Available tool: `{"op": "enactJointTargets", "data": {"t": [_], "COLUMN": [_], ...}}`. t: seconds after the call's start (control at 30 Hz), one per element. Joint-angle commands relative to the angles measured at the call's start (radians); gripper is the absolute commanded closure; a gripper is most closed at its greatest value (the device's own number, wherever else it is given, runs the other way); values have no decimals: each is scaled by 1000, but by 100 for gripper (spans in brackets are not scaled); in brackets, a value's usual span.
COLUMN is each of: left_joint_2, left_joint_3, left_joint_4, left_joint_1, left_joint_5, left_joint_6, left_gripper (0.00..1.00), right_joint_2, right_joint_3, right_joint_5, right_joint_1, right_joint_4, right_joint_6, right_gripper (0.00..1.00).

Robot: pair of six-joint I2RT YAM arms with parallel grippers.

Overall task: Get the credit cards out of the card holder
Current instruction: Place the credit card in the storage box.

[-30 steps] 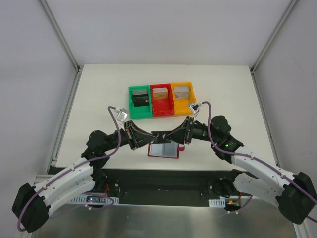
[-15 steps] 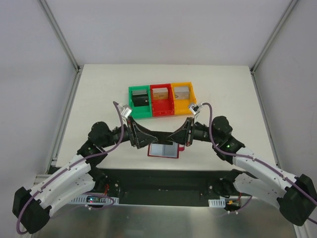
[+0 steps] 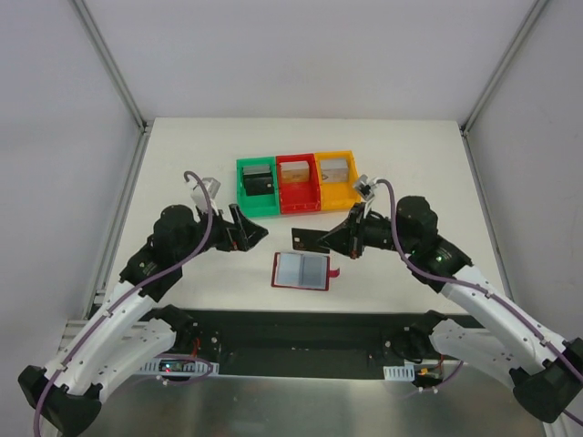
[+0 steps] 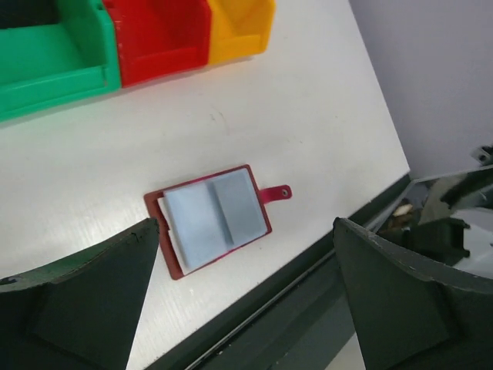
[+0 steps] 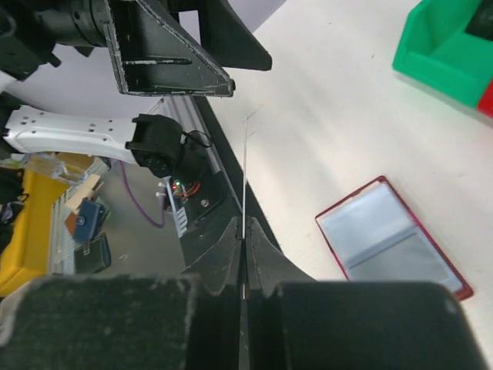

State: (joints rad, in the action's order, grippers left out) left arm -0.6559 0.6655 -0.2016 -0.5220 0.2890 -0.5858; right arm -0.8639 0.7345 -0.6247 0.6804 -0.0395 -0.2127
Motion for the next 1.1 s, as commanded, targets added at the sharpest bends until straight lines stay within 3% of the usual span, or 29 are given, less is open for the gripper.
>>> {"op": "enactJointTargets", "data": {"t": [0.0,0.17,0.33,0.47,0.63,0.73,0.97,1.07], "left_joint_2": [-59,54,176,18,-112,-230,-323,-353], "left_joint_3": [91,-29,-66,40,112,149,212,227], "left_joint_4": [-76,69,140,94,149,197,222,222], "left_joint_1": [5,5,5,5,5,4,-42,-49], "left_joint_5": [-165,-326,-291,-24,457,755,848,889], "left_joint_6": [79,159,147,208,366,366,443,461], "left_gripper": [6,3,1,1,1,1,1,10], "right_joint_2": [-14,11,17,-29,-32,-34,-18,-15], "right_joint_3": [98,36,17,48,51,48,25,13], "right_joint_5": [103,155,140,62,30,-12,-53,-70], "right_joint_1": [-1,18,42,42,48,64,114,117], "right_joint_4": [200,144,144,187,216,214,107,49], "right_joint_6": [144,251,341,389,440,458,412,372], "right_gripper": [99,95,100,100,100,99,100,100]}}
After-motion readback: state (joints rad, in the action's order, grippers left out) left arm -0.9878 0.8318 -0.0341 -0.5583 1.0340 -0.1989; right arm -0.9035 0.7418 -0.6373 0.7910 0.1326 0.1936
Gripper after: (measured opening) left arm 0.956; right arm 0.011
